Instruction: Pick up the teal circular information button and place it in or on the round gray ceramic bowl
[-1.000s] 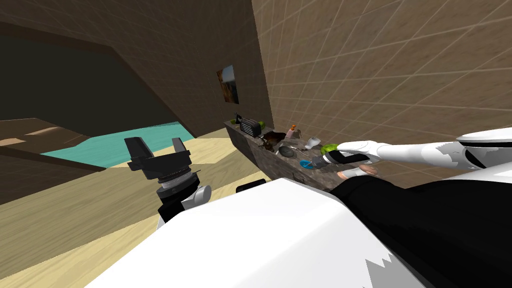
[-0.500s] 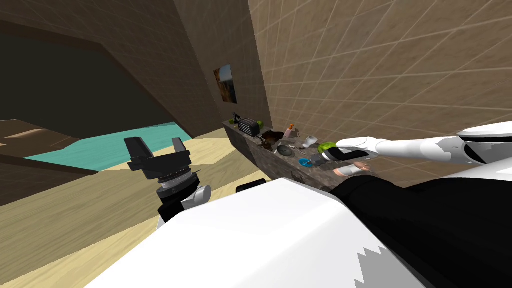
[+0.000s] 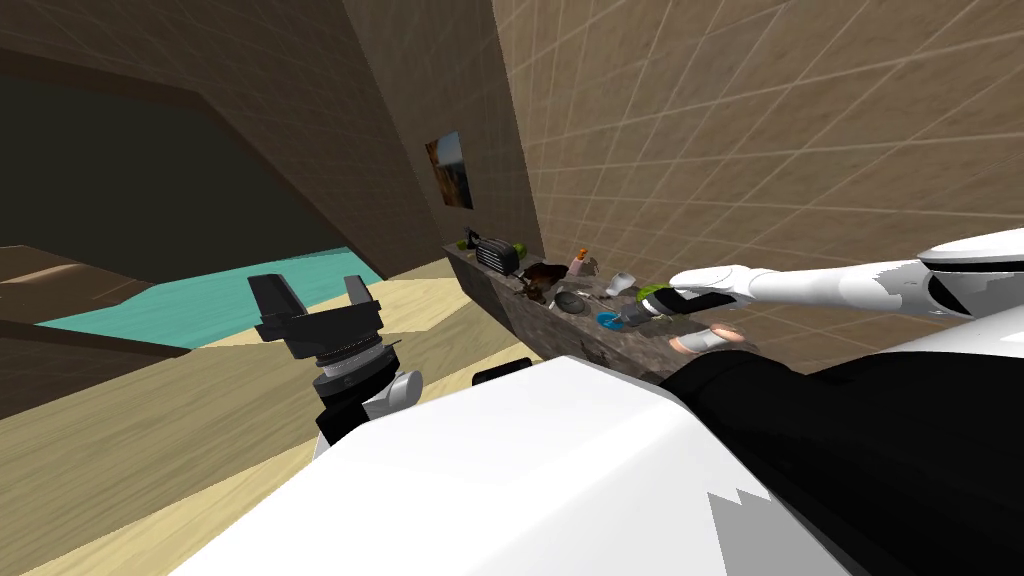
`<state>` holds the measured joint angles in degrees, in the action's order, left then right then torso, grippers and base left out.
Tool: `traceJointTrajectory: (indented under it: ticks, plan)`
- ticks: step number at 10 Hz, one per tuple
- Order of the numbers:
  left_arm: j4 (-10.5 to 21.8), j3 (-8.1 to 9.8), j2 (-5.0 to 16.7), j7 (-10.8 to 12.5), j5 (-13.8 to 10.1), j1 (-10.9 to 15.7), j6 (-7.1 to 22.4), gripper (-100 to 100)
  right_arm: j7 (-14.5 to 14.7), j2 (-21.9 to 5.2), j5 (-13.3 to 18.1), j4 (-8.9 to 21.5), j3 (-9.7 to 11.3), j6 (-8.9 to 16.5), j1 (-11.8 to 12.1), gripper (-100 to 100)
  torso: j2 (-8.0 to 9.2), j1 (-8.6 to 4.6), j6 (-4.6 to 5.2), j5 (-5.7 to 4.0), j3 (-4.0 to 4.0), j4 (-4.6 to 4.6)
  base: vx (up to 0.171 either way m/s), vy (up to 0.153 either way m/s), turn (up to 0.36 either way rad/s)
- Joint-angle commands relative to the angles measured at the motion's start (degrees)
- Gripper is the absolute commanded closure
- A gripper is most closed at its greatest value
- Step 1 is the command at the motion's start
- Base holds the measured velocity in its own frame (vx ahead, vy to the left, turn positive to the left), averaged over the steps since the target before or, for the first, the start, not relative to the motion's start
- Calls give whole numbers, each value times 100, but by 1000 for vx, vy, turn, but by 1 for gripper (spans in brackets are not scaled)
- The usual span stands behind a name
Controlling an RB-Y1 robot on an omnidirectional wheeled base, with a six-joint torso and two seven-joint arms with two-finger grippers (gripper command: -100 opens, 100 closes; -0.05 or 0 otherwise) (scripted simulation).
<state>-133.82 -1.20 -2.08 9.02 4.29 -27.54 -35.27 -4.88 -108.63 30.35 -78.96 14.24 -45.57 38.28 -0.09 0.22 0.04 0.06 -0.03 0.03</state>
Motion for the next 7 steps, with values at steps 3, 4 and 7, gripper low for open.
traceJointTrajectory:
  ticks: [3,4,7]
  plan:
    - [0,0,0,0,0,0,0,0,-83,-357,-310,-29,-97,-125,7,100,-6,11,-4,5,-4,-2,56,21,-30]
    - [0,0,0,0,0,0,0,0,-83,-357,-217,-29,-97,-125,7,100,-1,10,-5,0,-1,0,20,18,11]
    - [0,0,0,0,0,0,0,0,-303,-753,-350,-55,-223,-325,-79,100,1,14,-2,2,-1,-3,53,34,-43]
